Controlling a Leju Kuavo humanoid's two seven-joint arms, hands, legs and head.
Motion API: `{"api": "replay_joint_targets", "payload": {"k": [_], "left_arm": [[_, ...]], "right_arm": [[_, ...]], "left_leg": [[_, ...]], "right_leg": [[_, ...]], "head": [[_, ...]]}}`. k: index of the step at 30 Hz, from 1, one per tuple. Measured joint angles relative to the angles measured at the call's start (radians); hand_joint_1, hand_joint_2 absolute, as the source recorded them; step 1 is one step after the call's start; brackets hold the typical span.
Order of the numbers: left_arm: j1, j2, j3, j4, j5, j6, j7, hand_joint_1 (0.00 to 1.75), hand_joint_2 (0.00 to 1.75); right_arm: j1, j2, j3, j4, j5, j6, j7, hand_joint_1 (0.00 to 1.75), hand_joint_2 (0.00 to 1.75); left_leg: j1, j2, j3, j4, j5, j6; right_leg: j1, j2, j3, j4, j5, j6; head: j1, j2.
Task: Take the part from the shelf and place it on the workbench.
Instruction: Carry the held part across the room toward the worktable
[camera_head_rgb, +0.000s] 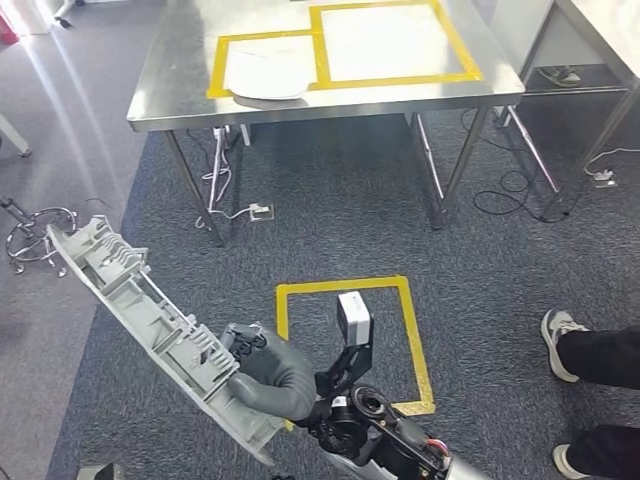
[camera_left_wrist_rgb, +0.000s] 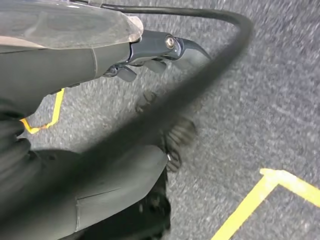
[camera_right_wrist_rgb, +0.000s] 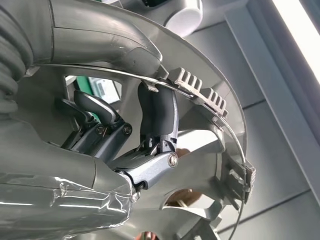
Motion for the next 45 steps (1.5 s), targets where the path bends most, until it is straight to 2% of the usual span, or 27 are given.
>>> {"api": "replay_joint_targets", "payload": {"k": [1, 3, 5, 8, 10, 13, 14, 15, 16, 17, 18, 20, 21, 23, 24, 26, 28, 29, 30, 31, 33, 35, 38, 40, 41, 44, 45], "left_arm": [[0.001, 0.001, 0.0, 0.0, 0.0, 0.0, 0.0, 0.0, 1.75], [0.002, 0.003, 0.0, 0.0, 0.0, 0.0, 0.0, 0.0, 1.75], [0.001, 0.006, 0.0, 0.0, -0.002, 0.0, 0.0, 0.0, 1.75], [0.001, 0.005, 0.0, 0.0, -0.006, -0.002, 0.0, 0.0, 1.75], [0.001, 0.004, 0.0, 0.0, -0.008, -0.004, 0.0, 0.0, 1.75], [0.0, 0.006, 0.0, 0.0, -0.014, -0.008, 0.0, 0.0, 1.75], [0.001, 0.006, 0.0, 0.0, -0.016, -0.009, 0.0, 0.0, 1.75], [0.001, 0.006, 0.0, 0.0, -0.019, -0.01, 0.0, 0.0, 1.75], [0.001, 0.006, 0.0, 0.0, -0.02, -0.01, 0.0, 0.0, 1.75], [0.001, 0.005, 0.0, 0.0, -0.021, -0.011, 0.0, 0.0, 1.75], [0.001, 0.004, 0.0, 0.0, -0.021, -0.011, 0.0, 0.0, 1.75], [0.001, 0.003, 0.0, 0.0, -0.022, -0.012, 0.0, 0.0, 1.75], [0.001, 0.003, 0.0, 0.0, -0.022, -0.012, 0.0, 0.0, 1.75], [0.0, 0.003, 0.0, 0.0, -0.023, -0.011, 0.001, 0.0, 1.75], [-0.001, 0.003, 0.0, 0.0, -0.023, -0.011, 0.001, 0.0, 1.75], [-0.003, 0.003, 0.0, 0.0, -0.022, -0.011, 0.001, 0.0, 1.75], [-0.001, 0.003, -0.001, 0.0, -0.022, -0.011, 0.002, 0.0, 1.75], [0.001, 0.003, -0.001, 0.0, -0.021, -0.011, 0.003, 0.0, 1.75], [0.003, 0.003, -0.001, 0.0, -0.021, -0.01, 0.003, 0.0, 1.75], [0.004, 0.003, -0.001, 0.0, -0.021, -0.01, 0.004, 0.0, 1.75], [0.005, 0.005, -0.001, 0.0, -0.021, -0.009, 0.004, 0.0, 1.75], [0.004, 0.007, -0.001, 0.0, -0.02, -0.008, 0.004, 0.0, 1.75], [0.001, 0.006, -0.001, 0.0, -0.02, -0.007, 0.005, 0.0, 1.75], [0.001, 0.005, -0.001, 0.0, -0.019, -0.006, 0.006, 0.0, 1.75], [0.001, 0.005, -0.001, 0.0, -0.019, -0.006, 0.006, 0.0, 1.75], [0.001, 0.006, 0.0, 0.0, -0.018, -0.005, 0.006, 0.0, 1.75], [0.001, 0.006, -0.001, 0.0, -0.018, -0.004, 0.006, 0.0, 1.75]], "right_arm": [[0.002, 0.0, -0.001, 0.001, -0.002, 0.0, 0.001, 1.75, 1.75], [0.003, 0.0, -0.002, 0.003, -0.003, 0.001, 0.002, 1.75, 1.75], [0.003, 0.0, -0.003, 0.004, -0.004, 0.001, 0.002, 1.75, 1.75], [0.003, 0.0, -0.005, 0.006, -0.007, 0.0, 0.002, 1.75, 1.75], [0.003, 0.0, -0.009, 0.006, -0.009, -0.002, 0.0, 1.75, 1.75], [0.004, -0.003, -0.015, 0.006, -0.011, -0.004, -0.005, 1.75, 1.75], [0.005, -0.005, -0.017, 0.006, -0.011, -0.005, -0.006, 1.75, 1.75], [0.006, -0.007, -0.019, 0.006, -0.011, -0.005, -0.006, 1.75, 1.75], [0.007, -0.009, -0.021, 0.006, -0.011, -0.007, -0.007, 1.75, 1.75], [0.008, -0.011, -0.023, 0.006, -0.011, -0.008, -0.007, 1.75, 1.75], [0.008, -0.012, -0.025, 0.006, -0.011, -0.008, -0.007, 1.75, 1.75], [0.008, -0.013, -0.027, 0.006, -0.011, -0.01, -0.009, 1.75, 1.75], [0.008, -0.013, -0.028, 0.005, -0.011, -0.012, -0.011, 1.75, 1.75], [0.009, -0.013, -0.03, 0.004, -0.009, -0.018, -0.013, 1.75, 1.75], [0.01, -0.013, -0.031, 0.004, -0.007, -0.02, -0.014, 1.75, 1.75], [0.009, -0.013, -0.032, 0.002, -0.002, -0.022, -0.015, 1.75, 1.75], [0.009, -0.013, -0.033, 0.0, 0.006, -0.022, -0.016, 1.75, 1.75], [0.011, -0.013, -0.033, 0.0, 0.009, -0.022, -0.017, 1.75, 1.75], [0.012, -0.013, -0.034, 0.0, 0.01, -0.023, -0.017, 1.75, 1.75], [0.014, -0.013, -0.034, 0.0, 0.011, -0.023, -0.017, 1.75, 1.75], [0.016, -0.013, -0.034, 0.0, 0.012, -0.022, -0.017, 1.75, 1.75], [0.016, -0.013, -0.034, 0.0, 0.013, -0.022, -0.017, 1.75, 1.75], [0.015, -0.013, -0.034, 0.0, 0.016, -0.022, -0.017, 1.75, 1.75], [0.014, -0.013, -0.034, -0.001, 0.016, -0.021, -0.017, 1.75, 1.75], [0.014, -0.013, -0.034, -0.001, 0.016, -0.021, -0.017, 1.75, 1.75], [0.016, -0.013, -0.034, 0.0, 0.016, -0.021, -0.017, 1.75, 1.75], [0.016, -0.014, -0.034, 0.0, 0.016, -0.021, -0.017, 1.75, 1.75]], "left_leg": [[0.0, 0.0, 0.005, -0.044, 0.034, 0.001], [-0.001, -0.001, 0.042, -0.181, 0.131, 0.008], [-0.006, -0.001, 0.066, -0.26, 0.171, 0.019], [-0.004, 0.004, 0.083, -0.272, 0.174, 0.036], [0.0, 0.01, 0.101, -0.275, 0.166, 0.046], [-0.001, 0.02, 0.124, -0.276, 0.146, 0.054], [0.0, 0.024, 0.133, -0.276, 0.139, 0.053], [0.0, 0.028, 0.143, -0.276, 0.13, 0.052], [0.0, 0.032, 0.155, -0.276, 0.121, 0.051], [0.0, 0.037, 0.169, -0.276, 0.112, 0.049], [-0.001, 0.042, 0.182, -0.276, 0.102, 0.046], [-0.005, 0.053, 0.198, -0.277, 0.086, 0.036], [-0.007, 0.059, 0.204, -0.276, 0.081, 0.028], [-0.008, 0.066, 0.213, -0.272, 0.076, 0.016], [-0.007, 0.06, 0.212, -0.257, 0.075, 0.012], [-0.002, 0.037, 0.166, -0.175, 0.054, 0.005], [-0.001, 0.018, 0.078, -0.048, 0.008, -0.002], [-0.001, 0.016, 0.039, -0.006, -0.011, -0.004], [-0.001, 0.015, 0.016, 0.004, -0.012, -0.004], [-0.001, 0.015, 0.012, -0.021, 0.009, -0.002], [-0.002, 0.015, 0.042, -0.15, 0.107, 0.007], [-0.007, 0.015, 0.071, -0.249, 0.165, 0.017], [-0.009, 0.013, 0.087, -0.274, 0.172, 0.034], [-0.002, 0.013, 0.107, -0.278, 0.169, 0.045], [-0.001, 0.013, 0.116, -0.28, 0.165, 0.049], [0.0, 0.013, 0.135, -0.28, 0.145, 0.054], [0.0, 0.012, 0.143, -0.28, 0.138, 0.052]], "right_leg": [[0.0, 0.003, 0.011, 0.0, -0.008, 0.001], [0.002, 0.008, 0.034, 0.002, -0.027, 0.007], [0.005, 0.014, 0.041, 0.002, -0.042, 0.017], [0.007, 0.016, 0.05, 0.009, -0.056, 0.033], [0.005, 0.008, 0.031, 0.066, -0.076, 0.044], [-0.002, -0.002, -0.085, 0.259, -0.142, 0.059], [-0.004, -0.003, -0.118, 0.299, -0.159, 0.062], [-0.005, -0.005, -0.135, 0.306, -0.158, 0.062], [-0.006, -0.008, -0.136, 0.277, -0.134, 0.06], [-0.005, -0.015, -0.122, 0.219, -0.09, 0.055], [-0.002, -0.032, -0.106, 0.148, -0.037, 0.048], [0.007, -0.061, -0.08, 0.052, 0.021, 0.033], [0.011, -0.067, -0.075, 0.033, 0.029, 0.026], [0.009, -0.052, -0.058, 0.025, 0.032, 0.015], [0.006, -0.045, -0.051, 0.018, 0.032, 0.01], [0.002, -0.034, -0.034, 0.008, 0.03, 0.002], [0.003, -0.024, -0.026, 0.006, 0.022, -0.005], [0.004, -0.017, -0.021, 0.006, 0.016, -0.007], [0.005, -0.01, -0.014, 0.006, 0.01, -0.008], [0.005, -0.004, -0.004, 0.006, 0.002, -0.007], [0.006, 0.003, 0.015, 0.006, -0.015, -0.004], [0.009, 0.006, 0.03, 0.007, -0.032, 0.005], [0.013, 0.009, 0.044, 0.015, -0.044, 0.022], [0.013, 0.004, 0.035, 0.053, -0.059, 0.033], [0.01, 0.002, 0.012, 0.099, -0.077, 0.039], [-0.002, -0.002, -0.102, 0.287, -0.147, 0.054], [-0.006, -0.003, -0.126, 0.31, -0.151, 0.058]], "head": [[-0.005, 0.0], [-0.015, 0.0], [-0.022, 0.0], [-0.02, 0.0], [-0.012, 0.0], [0.004, 0.0], [0.007, 0.0], [0.011, 0.0], [0.016, 0.0], [0.022, 0.0], [0.028, 0.0], [0.037, 0.0], [0.038, 0.0], [0.038, 0.0], [0.035, 0.0], [0.024, 0.0], [0.01, 0.0], [0.004, 0.0], [0.0, 0.0], [-0.006, 0.0], [-0.015, 0.0], [-0.023, 0.0], [-0.024, 0.0], [-0.018, 0.0], [-0.012, 0.0], [0.004, 0.0], [0.007, 0.0]]}}
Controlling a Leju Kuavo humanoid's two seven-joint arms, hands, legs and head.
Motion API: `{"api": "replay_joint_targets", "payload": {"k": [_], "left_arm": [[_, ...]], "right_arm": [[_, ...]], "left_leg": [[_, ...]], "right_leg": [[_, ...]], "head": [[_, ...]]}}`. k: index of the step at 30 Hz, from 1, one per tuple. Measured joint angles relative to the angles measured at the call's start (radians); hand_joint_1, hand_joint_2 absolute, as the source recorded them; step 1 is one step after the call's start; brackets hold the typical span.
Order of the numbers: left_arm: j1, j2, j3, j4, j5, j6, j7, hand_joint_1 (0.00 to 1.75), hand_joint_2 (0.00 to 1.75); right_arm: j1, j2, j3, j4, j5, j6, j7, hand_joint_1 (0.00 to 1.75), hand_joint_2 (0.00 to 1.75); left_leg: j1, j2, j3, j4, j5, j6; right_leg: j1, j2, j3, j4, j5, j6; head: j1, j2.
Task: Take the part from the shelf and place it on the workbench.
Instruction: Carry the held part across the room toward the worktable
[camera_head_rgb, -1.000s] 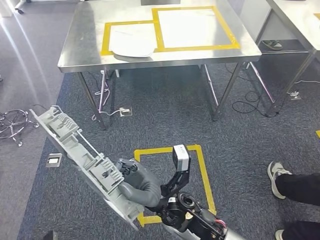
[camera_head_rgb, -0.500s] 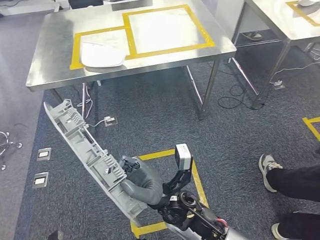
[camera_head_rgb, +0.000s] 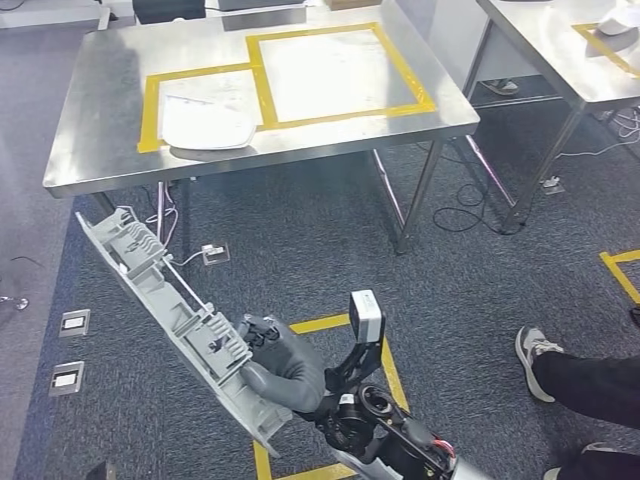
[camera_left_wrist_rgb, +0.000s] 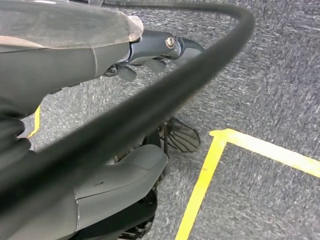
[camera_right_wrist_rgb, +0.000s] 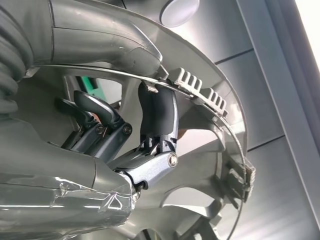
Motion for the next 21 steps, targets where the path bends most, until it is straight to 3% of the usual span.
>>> {"api": "replay_joint_targets", "payload": {"k": [1, 3, 4, 6, 9, 11, 14, 15, 16, 17, 19, 21], "left_arm": [[0.001, 0.0, 0.0, 0.0, 0.0, 0.0, 0.0, 0.0, 1.75], [0.002, -0.001, 0.0, 0.0, 0.0, 0.001, 0.0, 0.0, 1.75], [0.001, -0.002, 0.0, 0.0, 0.0, 0.001, 0.0, 0.0, 1.75], [-0.001, -0.003, 0.0, 0.0, 0.001, 0.001, 0.0, 0.0, 1.75], [-0.002, -0.003, 0.0, 0.0, 0.002, 0.002, 0.0, 0.0, 1.75], [-0.004, -0.004, 0.0, 0.0, 0.003, 0.002, 0.0, 0.0, 1.75], [-0.004, -0.005, 0.0, 0.0, 0.002, 0.002, -0.001, 0.0, 1.75], [-0.003, -0.005, 0.0, 0.0, 0.0, 0.0, -0.001, 0.0, 1.75], [-0.001, -0.004, 0.0, 0.0, -0.003, -0.002, -0.002, 0.0, 1.75], [0.0, -0.004, 0.0, 0.0, -0.005, -0.003, -0.002, 0.0, 1.75], [0.001, 0.0, 0.0, 0.0, -0.01, -0.006, -0.003, 0.0, 1.75], [0.0, 0.003, 0.0, 0.0, -0.013, -0.008, -0.004, 0.0, 1.75]], "right_arm": [[0.0, 0.0, 0.0, 0.0, 0.0, 0.0, 0.0, 1.75, 1.75], [0.0, 0.0, 0.0, 0.0, 0.0, 0.0, 0.001, 1.75, 1.75], [0.0, 0.0, 0.0, 0.0, -0.001, 0.0, 0.0, 1.75, 1.75], [-0.002, -0.001, 0.0, 0.001, -0.003, 0.001, 0.0, 1.75, 1.75], [-0.002, -0.001, 0.001, 0.001, -0.005, 0.004, -0.002, 1.75, 1.75], [-0.005, 0.0, 0.002, 0.0, -0.006, 0.006, -0.003, 1.75, 1.75], [-0.008, 0.0, 0.002, 0.002, -0.006, 0.007, -0.006, 1.75, 1.75], [-0.008, -0.001, 0.002, 0.003, -0.006, 0.006, -0.008, 1.75, 1.75], [-0.008, -0.002, 0.002, 0.005, -0.006, 0.005, -0.01, 1.75, 1.75], [-0.008, -0.002, 0.002, 0.007, -0.006, 0.004, -0.011, 1.75, 1.75], [-0.008, -0.003, 0.0, 0.008, -0.006, 0.003, -0.015, 1.75, 1.75], [-0.01, -0.005, -0.001, 0.008, -0.006, 0.002, -0.019, 1.75, 1.75]], "left_leg": [[0.001, -0.001, 0.01, 0.0, -0.008, -0.002], [0.004, -0.002, 0.034, -0.001, -0.025, -0.01], [0.005, -0.003, 0.045, -0.001, -0.033, -0.015], [0.005, -0.003, 0.055, -0.002, -0.044, -0.027], [0.004, -0.002, 0.062, 0.011, -0.05, -0.046], [0.006, -0.002, 0.03, 0.073, -0.068, -0.051], [0.005, -0.002, -0.097, 0.258, -0.132, -0.055], [0.005, -0.002, -0.13, 0.292, -0.138, -0.054], [0.004, -0.002, -0.146, 0.289, -0.122, -0.051], [0.002, -0.002, -0.142, 0.247, -0.084, -0.046], [-0.005, -0.002, -0.104, 0.113, 0.007, -0.03], [-0.014, -0.002, -0.078, 0.031, 0.026, -0.019]], "right_leg": [[-0.003, -0.001, -0.006, -0.015, 0.019, 0.003], [-0.007, -0.003, 0.027, -0.14, 0.112, 0.004], [-0.006, -0.004, 0.046, -0.204, 0.144, 0.002], [-0.001, -0.007, 0.069, -0.271, 0.164, -0.012], [0.001, -0.008, 0.086, -0.281, 0.165, -0.04], [-0.002, -0.007, 0.1, -0.288, 0.162, -0.052], [0.002, -0.005, 0.111, -0.29, 0.15, -0.065], [0.004, -0.003, 0.117, -0.291, 0.144, -0.067], [0.007, 0.0, 0.126, -0.291, 0.137, -0.068], [0.009, 0.002, 0.136, -0.291, 0.129, -0.068], [0.014, 0.004, 0.16, -0.291, 0.112, -0.066], [0.016, 0.005, 0.17, -0.292, 0.098, -0.059]], "head": [[0.004, 0.0], [0.013, 0.0], [0.017, 0.0], [0.025, 0.0], [0.022, 0.0], [0.013, 0.0], [-0.009, 0.0], [-0.015, 0.0], [-0.019, 0.0], [-0.024, 0.0], [-0.032, 0.0], [-0.036, 0.0]]}}
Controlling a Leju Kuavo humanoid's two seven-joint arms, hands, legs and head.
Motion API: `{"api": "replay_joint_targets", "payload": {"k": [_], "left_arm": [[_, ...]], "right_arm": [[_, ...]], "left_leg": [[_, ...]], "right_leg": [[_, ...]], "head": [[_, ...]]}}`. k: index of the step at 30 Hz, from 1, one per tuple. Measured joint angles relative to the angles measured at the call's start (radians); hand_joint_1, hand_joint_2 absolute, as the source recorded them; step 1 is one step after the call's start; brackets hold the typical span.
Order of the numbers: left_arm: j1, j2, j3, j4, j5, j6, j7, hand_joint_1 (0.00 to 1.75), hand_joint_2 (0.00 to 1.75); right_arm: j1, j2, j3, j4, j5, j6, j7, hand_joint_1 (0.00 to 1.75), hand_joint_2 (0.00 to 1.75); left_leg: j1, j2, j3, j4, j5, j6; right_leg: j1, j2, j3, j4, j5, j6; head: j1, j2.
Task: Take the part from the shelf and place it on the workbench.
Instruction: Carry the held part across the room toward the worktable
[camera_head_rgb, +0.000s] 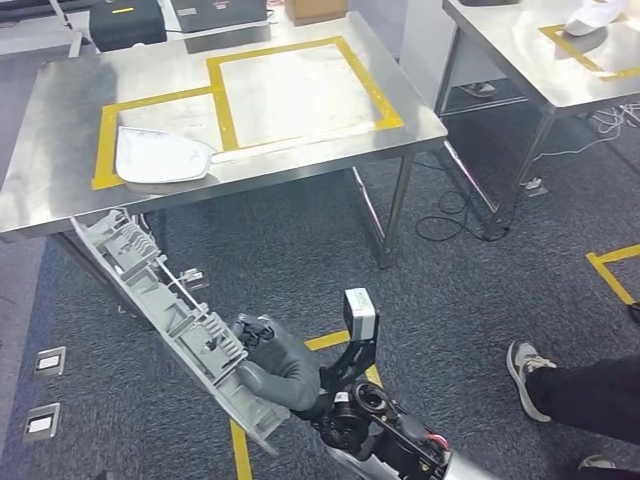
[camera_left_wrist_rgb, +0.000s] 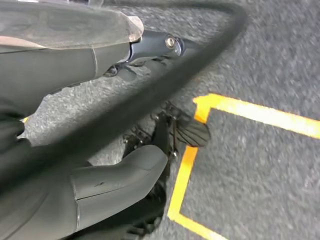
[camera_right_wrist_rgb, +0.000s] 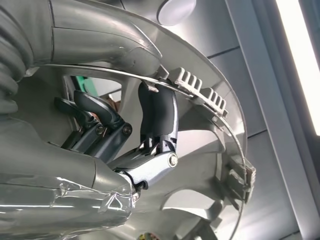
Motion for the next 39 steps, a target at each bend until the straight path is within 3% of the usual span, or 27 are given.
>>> {"api": "replay_joint_targets", "payload": {"k": [2, 4, 5, 6, 8, 9, 10, 11, 14, 15, 17, 19, 21, 24, 25, 26, 27, 29, 31, 35, 37, 39], "left_arm": [[-0.001, 0.0, 0.0, 0.0, -0.003, -0.001, -0.001, 0.0, 1.75], [0.001, -0.001, 0.0, 0.0, -0.004, -0.001, -0.002, 0.0, 1.75], [0.001, -0.001, 0.0, 0.0, -0.004, -0.001, -0.002, 0.0, 1.75], [0.001, -0.001, 0.0, 0.0, -0.004, -0.001, -0.002, 0.0, 1.75], [-0.001, -0.001, 0.0, 0.0, -0.006, -0.002, -0.002, 0.0, 1.75], [-0.001, -0.001, 0.0, 0.0, -0.008, -0.004, -0.002, 0.0, 1.75], [0.0, -0.001, -0.001, 0.0, -0.009, -0.006, -0.002, 0.0, 1.75], [0.001, -0.002, -0.001, 0.0, -0.01, -0.007, -0.002, 0.0, 1.75], [0.001, -0.003, -0.002, 0.0, -0.016, -0.009, -0.002, 0.0, 1.75], [0.0, -0.004, -0.002, 0.0, -0.019, -0.01, -0.002, 0.0, 1.75], [-0.003, -0.005, -0.003, 0.0, -0.024, -0.01, -0.002, 0.0, 1.75], [-0.004, -0.006, -0.003, 0.0, -0.025, -0.011, -0.003, 0.0, 1.75], [-0.006, -0.006, -0.003, 0.0, -0.026, -0.011, -0.004, 0.0, 1.75], [-0.006, -0.006, -0.003, 0.0, -0.029, -0.011, -0.005, 0.0, 1.75], [-0.003, -0.006, -0.003, 0.0, -0.03, -0.011, -0.005, 0.0, 1.75], [-0.001, -0.006, -0.003, 0.0, -0.031, -0.011, -0.005, 0.0, 1.75], [0.0, -0.006, -0.003, 0.0, -0.032, -0.011, -0.005, 0.0, 1.75], [0.002, -0.004, -0.003, 0.0, -0.035, -0.011, -0.005, 0.0, 1.75], [0.001, -0.003, -0.005, 0.0, -0.039, -0.011, -0.005, 0.0, 1.75], [0.0, -0.006, -0.011, 0.0, -0.043, -0.011, -0.005, 0.0, 1.75], [0.0, -0.006, -0.014, 0.0, -0.043, -0.011, -0.005, 0.0, 1.75], [-0.001, -0.005, -0.017, 0.0, -0.043, -0.011, -0.005, 0.0, 1.75]], "right_arm": [[-0.002, -0.001, -0.001, 0.0, 0.0, -0.001, -0.001, 1.75, 1.75], [-0.003, -0.002, -0.001, 0.0, 0.0, -0.002, -0.001, 1.75, 1.75], [-0.004, -0.003, -0.001, 0.0, 0.0, -0.002, -0.001, 1.75, 1.75], [-0.005, -0.003, -0.001, 0.0, 0.0, -0.002, -0.001, 1.75, 1.75], [-0.007, -0.006, -0.001, 0.001, 0.001, -0.003, -0.002, 1.75, 1.75], [-0.007, -0.009, -0.001, 0.001, 0.001, -0.004, -0.002, 1.75, 1.75], [-0.005, -0.012, -0.001, 0.002, 0.002, -0.005, -0.002, 1.75, 1.75], [-0.004, -0.015, -0.001, 0.002, 0.002, -0.006, -0.003, 1.75, 1.75], [-0.002, -0.024, -0.002, 0.003, 0.007, -0.008, -0.005, 1.75, 1.75], [-0.002, -0.027, -0.002, 0.003, 0.009, -0.01, -0.007, 1.75, 1.75], [-0.001, -0.031, -0.005, 0.003, 0.013, -0.014, -0.009, 1.75, 1.75], [0.002, -0.031, -0.008, 0.001, 0.014, -0.018, -0.01, 1.75, 1.75], [0.002, -0.032, -0.012, 0.0, 0.014, -0.018, -0.011, 1.75, 1.75], [0.004, -0.033, -0.016, 0.0, 0.018, -0.021, -0.012, 1.75, 1.75], [0.006, -0.034, -0.017, 0.0, 0.02, -0.023, -0.012, 1.75, 1.75], [0.01, -0.035, -0.017, 0.0, 0.022, -0.025, -0.012, 1.75, 1.75], [0.013, -0.035, -0.017, -0.001, 0.024, -0.027, -0.011, 1.75, 1.75], [0.016, -0.037, -0.018, -0.001, 0.027, -0.03, -0.011, 1.75, 1.75], [0.017, -0.039, -0.02, -0.003, 0.031, -0.034, -0.01, 1.75, 1.75], [0.021, -0.041, -0.027, -0.011, 0.035, -0.04, -0.008, 1.75, 1.75], [0.022, -0.043, -0.028, -0.014, 0.038, -0.04, -0.008, 1.75, 1.75], [0.025, -0.045, -0.031, -0.016, 0.039, -0.04, -0.008, 1.75, 1.75]], "left_leg": [[-0.004, -0.001, 0.012, -0.018, -0.007, 0.007], [0.002, -0.002, 0.037, -0.032, 0.005, 0.015], [0.005, -0.002, 0.05, -0.036, 0.0, 0.017], [0.008, -0.002, 0.063, -0.039, -0.005, 0.02], [0.008, -0.002, 0.079, -0.04, -0.02, 0.024], [0.009, -0.002, 0.086, -0.039, -0.027, 0.024], [0.01, -0.003, 0.095, -0.039, -0.036, 0.023], [0.011, -0.004, 0.107, -0.039, -0.045, 0.021], [0.017, -0.006, 0.147, -0.041, -0.074, 0.009], [0.019, -0.006, 0.152, -0.043, -0.079, 0.003], [0.018, -0.006, 0.154, -0.046, -0.082, -0.009], [0.018, -0.004, 0.153, -0.035, -0.083, -0.019], [0.02, -0.003, 0.115, 0.039, -0.093, -0.026], [0.021, -0.004, -0.019, 0.227, -0.145, -0.035], [0.021, -0.003, -0.052, 0.254, -0.151, -0.037], [0.021, -0.003, -0.07, 0.247, -0.137, -0.037], [0.021, -0.003, -0.07, 0.205, -0.101, -0.035], [0.02, -0.003, -0.042, 0.072, -0.001, -0.028], [0.016, 0.0, -0.021, -0.011, 0.036, -0.019], [0.015, 0.001, 0.005, -0.027, 0.017, 0.008], [0.014, 0.001, 0.025, -0.028, 0.005, 0.019], [0.011, 0.0, 0.041, -0.028, -0.01, 0.025]], "right_leg": [[0.001, 0.001, 0.011, 0.001, -0.002, 0.011], [0.003, -0.001, 0.021, 0.014, -0.006, 0.022], [0.003, -0.003, 0.012, 0.037, -0.016, 0.028], [0.001, -0.004, -0.008, 0.077, -0.036, 0.035], [-0.008, -0.006, -0.081, 0.196, -0.085, 0.048], [-0.012, -0.006, -0.118, 0.246, -0.1, 0.053], [-0.015, -0.007, -0.144, 0.268, -0.096, 0.056], [-0.018, -0.007, -0.154, 0.253, -0.07, 0.059], [-0.02, -0.007, -0.123, 0.094, 0.061, 0.057], [-0.017, -0.008, -0.108, 0.05, 0.08, 0.051], [-0.008, -0.01, -0.095, 0.017, 0.073, 0.035], [-0.011, -0.008, -0.075, -0.005, 0.067, 0.018], [-0.016, -0.007, -0.05, -0.023, 0.063, 0.008], [-0.017, -0.007, -0.025, -0.032, 0.047, -0.003], [-0.017, -0.005, -0.016, -0.032, 0.039, -0.004], [-0.017, -0.002, -0.004, -0.032, 0.029, -0.004], [-0.017, 0.0, 0.01, -0.032, 0.019, -0.003], [-0.016, 0.001, 0.037, -0.031, -0.004, 0.003], [-0.012, 0.002, 0.048, -0.029, -0.027, 0.014], [-0.012, -0.003, 0.065, 0.002, -0.051, 0.038], [-0.016, -0.006, 0.014, 0.099, -0.082, 0.048], [-0.018, -0.006, -0.071, 0.231, -0.134, 0.054]], "head": [[-0.001, 0.0], [-0.001, 0.0], [0.003, 0.0], [0.008, 0.0], [0.021, 0.0], [0.025, 0.0], [0.029, 0.0], [0.033, 0.0], [0.044, 0.0], [0.049, 0.0], [0.053, 0.0], [0.052, 0.0], [0.039, 0.0], [0.021, 0.0], [0.018, 0.0], [0.013, 0.0], [0.007, 0.0], [-0.003, 0.0], [-0.009, 0.0], [0.003, 0.0], [0.013, 0.0], [0.023, 0.0]]}}
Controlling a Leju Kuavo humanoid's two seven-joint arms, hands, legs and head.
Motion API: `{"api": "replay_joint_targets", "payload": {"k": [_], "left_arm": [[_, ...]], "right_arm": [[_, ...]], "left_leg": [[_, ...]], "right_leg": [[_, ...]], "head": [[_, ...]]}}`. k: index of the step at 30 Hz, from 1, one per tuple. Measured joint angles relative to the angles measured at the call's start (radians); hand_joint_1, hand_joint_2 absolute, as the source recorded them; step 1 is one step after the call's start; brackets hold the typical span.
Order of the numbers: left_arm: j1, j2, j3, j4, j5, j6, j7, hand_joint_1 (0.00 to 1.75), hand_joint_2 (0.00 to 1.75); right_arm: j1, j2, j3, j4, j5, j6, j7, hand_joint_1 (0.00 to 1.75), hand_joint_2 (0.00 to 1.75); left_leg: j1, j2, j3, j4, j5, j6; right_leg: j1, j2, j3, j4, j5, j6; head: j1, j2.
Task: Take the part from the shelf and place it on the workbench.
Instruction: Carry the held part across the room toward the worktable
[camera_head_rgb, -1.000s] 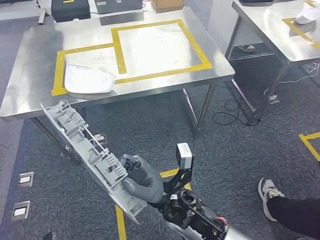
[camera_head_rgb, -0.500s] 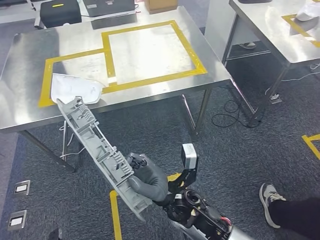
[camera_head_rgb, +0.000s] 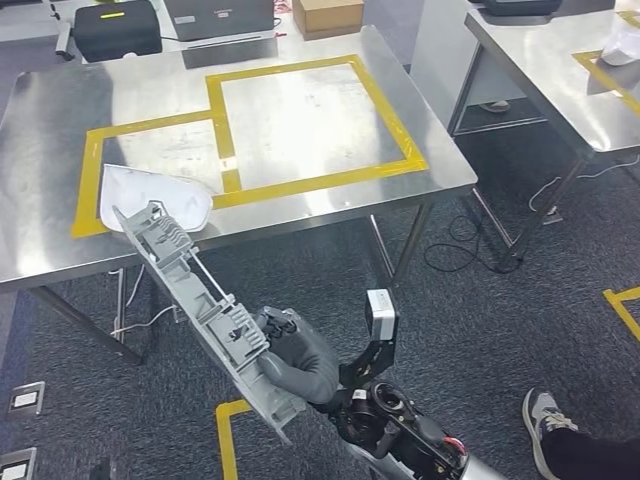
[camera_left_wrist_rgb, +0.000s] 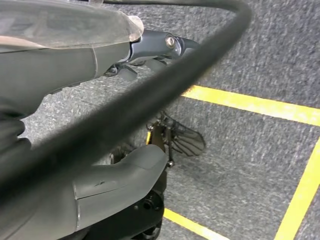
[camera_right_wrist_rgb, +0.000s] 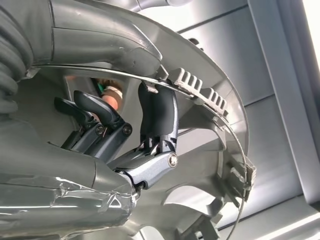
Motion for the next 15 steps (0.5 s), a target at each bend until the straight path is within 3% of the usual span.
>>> {"api": "replay_joint_targets", "payload": {"k": [1, 2, 3, 5, 7, 9, 11, 13, 15], "left_arm": [[0.0, 0.0, -0.001, 0.0, 0.0, 0.0, 0.0, 0.0, 1.75], [0.001, 0.0, -0.001, 0.0, 0.0, 0.0, 0.0, 0.0, 1.75], [0.001, 0.0, -0.002, 0.0, 0.0, 0.0, 0.0, 0.0, 1.75], [0.001, -0.002, -0.003, 0.0, 0.0, 0.0, 0.0, 0.0, 1.75], [0.0, -0.004, -0.006, 0.0, 0.0, 0.0, 0.001, 0.0, 1.75], [-0.001, -0.005, -0.009, 0.0, 0.0, 0.0, 0.002, 0.0, 1.75], [-0.002, -0.004, -0.01, 0.0, 0.0, 0.0, 0.003, 0.0, 1.75], [-0.005, -0.004, -0.01, 0.0, 0.0, 0.0, 0.003, 0.0, 1.75], [-0.006, -0.005, -0.01, 0.0, 0.0, 0.0, 0.003, 0.0, 1.75]], "right_arm": [[0.003, -0.001, -0.001, 0.0, 0.0, 0.0, 0.0, 1.75, 1.75], [0.005, -0.003, -0.002, 0.0, 0.001, 0.0, 0.0, 1.75, 1.75], [0.007, -0.004, -0.003, 0.0, 0.002, -0.001, 0.0, 1.75, 1.75], [0.009, -0.007, -0.005, 0.0, 0.01, -0.005, -0.002, 1.75, 1.75], [0.01, -0.009, -0.01, -0.001, 0.025, -0.019, -0.009, 1.75, 1.75], [0.012, -0.011, -0.016, -0.004, 0.039, -0.033, -0.015, 1.75, 1.75], [0.012, -0.011, -0.02, -0.009, 0.046, -0.039, -0.018, 1.75, 1.75], [0.011, -0.011, -0.025, -0.012, 0.052, -0.044, -0.023, 1.75, 1.75], [0.01, -0.011, -0.031, -0.012, 0.059, -0.054, -0.033, 1.75, 1.75]], "left_leg": [[-0.001, -0.001, 0.01, 0.0, -0.009, 0.0], [-0.002, -0.002, 0.023, 0.0, -0.019, 0.0], [-0.002, -0.004, 0.038, 0.0, -0.029, -0.001], [-0.002, -0.007, 0.066, 0.0, -0.049, -0.005], [-0.003, -0.01, 0.08, -0.001, -0.064, -0.014], [-0.004, -0.013, 0.085, -0.001, -0.068, -0.027], [-0.003, -0.011, 0.088, 0.012, -0.072, -0.038], [0.0, -0.011, 0.045, 0.09, -0.092, -0.047], [0.002, -0.01, -0.041, 0.218, -0.133, -0.054]], "right_leg": [[0.0, 0.0, -0.035, 0.038, -0.019, 0.001], [0.0, 0.0, -0.055, 0.042, -0.021, 0.001], [0.0, 0.0, -0.061, 0.012, 0.003, -0.001], [0.002, 0.0, -0.05, -0.11, 0.113, -0.011], [0.009, -0.001, -0.038, -0.198, 0.188, -0.023], [0.013, 0.0, -0.029, -0.219, 0.195, -0.036], [0.008, 0.002, -0.007, -0.236, 0.2, -0.046], [0.003, 0.001, 0.016, -0.251, 0.199, -0.052], [0.003, 0.0, 0.029, -0.256, 0.19, -0.056]], "head": [[0.003, 0.0], [0.007, 0.0], [0.011, 0.0], [0.022, 0.0], [0.029, 0.0], [0.03, 0.0], [0.027, 0.0], [0.016, 0.0], [0.004, 0.0]]}}
